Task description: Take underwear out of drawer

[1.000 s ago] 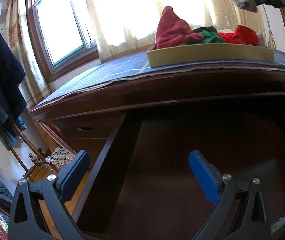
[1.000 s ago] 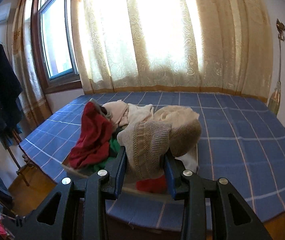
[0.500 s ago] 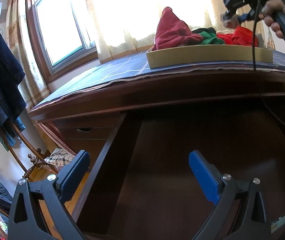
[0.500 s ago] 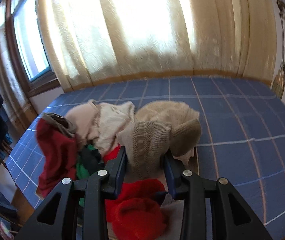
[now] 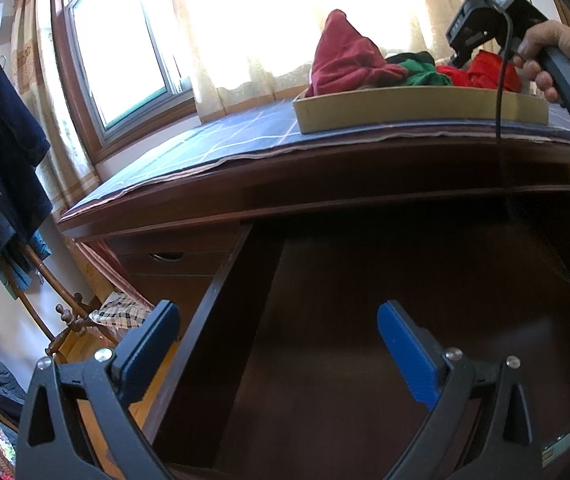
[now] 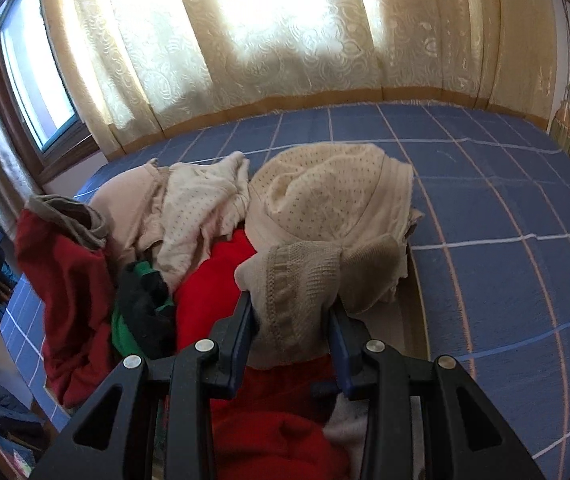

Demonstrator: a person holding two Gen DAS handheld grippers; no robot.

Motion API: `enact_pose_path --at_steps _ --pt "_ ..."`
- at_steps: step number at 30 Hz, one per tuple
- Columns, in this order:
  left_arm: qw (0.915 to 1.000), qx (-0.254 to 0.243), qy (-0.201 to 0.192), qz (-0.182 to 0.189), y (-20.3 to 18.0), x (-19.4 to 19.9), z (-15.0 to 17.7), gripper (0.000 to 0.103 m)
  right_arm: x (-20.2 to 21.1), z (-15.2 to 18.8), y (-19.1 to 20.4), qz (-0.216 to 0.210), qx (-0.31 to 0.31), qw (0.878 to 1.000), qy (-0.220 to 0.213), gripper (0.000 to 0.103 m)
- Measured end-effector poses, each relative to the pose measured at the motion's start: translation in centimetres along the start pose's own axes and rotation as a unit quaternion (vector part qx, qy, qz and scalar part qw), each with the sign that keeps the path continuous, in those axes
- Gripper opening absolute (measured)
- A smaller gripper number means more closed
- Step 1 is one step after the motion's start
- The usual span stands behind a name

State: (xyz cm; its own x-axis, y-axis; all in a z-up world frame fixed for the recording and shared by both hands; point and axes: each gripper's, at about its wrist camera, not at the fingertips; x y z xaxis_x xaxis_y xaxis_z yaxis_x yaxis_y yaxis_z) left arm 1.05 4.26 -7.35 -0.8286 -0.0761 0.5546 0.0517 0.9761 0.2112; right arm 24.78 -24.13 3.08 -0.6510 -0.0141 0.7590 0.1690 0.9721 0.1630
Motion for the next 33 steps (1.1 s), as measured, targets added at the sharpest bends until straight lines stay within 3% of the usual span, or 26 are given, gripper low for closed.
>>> enact_pose_path --at_steps 7,13,17,22,33 --pt "1.0 0.003 0.0 0.001 0.2 -0.1 0.0 0.101 -1.3 -0.3 -0.1 0.002 -0.001 1.0 0.004 0.046" --pt "1.0 0.006 0.0 0.004 0.2 -0.1 0.0 0.101 -1.5 -0.3 -0.2 -0.017 0.007 1.0 0.015 0.064" --pt "1.0 0.0 -0.001 0.001 0.0 0.0 0.1 0.101 1.0 -0.2 -0.4 -0.039 -0.009 0.999 -0.019 0.065" --pt "1.0 0.005 0.002 0.003 0.1 0.0 0.1 0.101 5.4 0.8 -0.1 -0.066 -0.012 0.994 -0.082 0.073" --pt "1.0 -0.001 -0.002 0.003 0.1 0.0 0.2 0.101 11.2 6.2 2.8 -0.092 0.032 0.989 -0.108 0.074"
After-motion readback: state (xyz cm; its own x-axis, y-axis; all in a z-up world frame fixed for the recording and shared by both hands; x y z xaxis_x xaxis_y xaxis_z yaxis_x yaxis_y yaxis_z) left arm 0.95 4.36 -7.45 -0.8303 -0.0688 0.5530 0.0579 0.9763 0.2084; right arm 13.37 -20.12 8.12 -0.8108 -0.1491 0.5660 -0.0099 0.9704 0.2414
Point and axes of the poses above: each gripper's, at about its wrist camera, not at the fingertips, and x roughly against the way its jaws point, y to its left, z to its underside, and after that the axes turned 3 degrees about z, right-handed
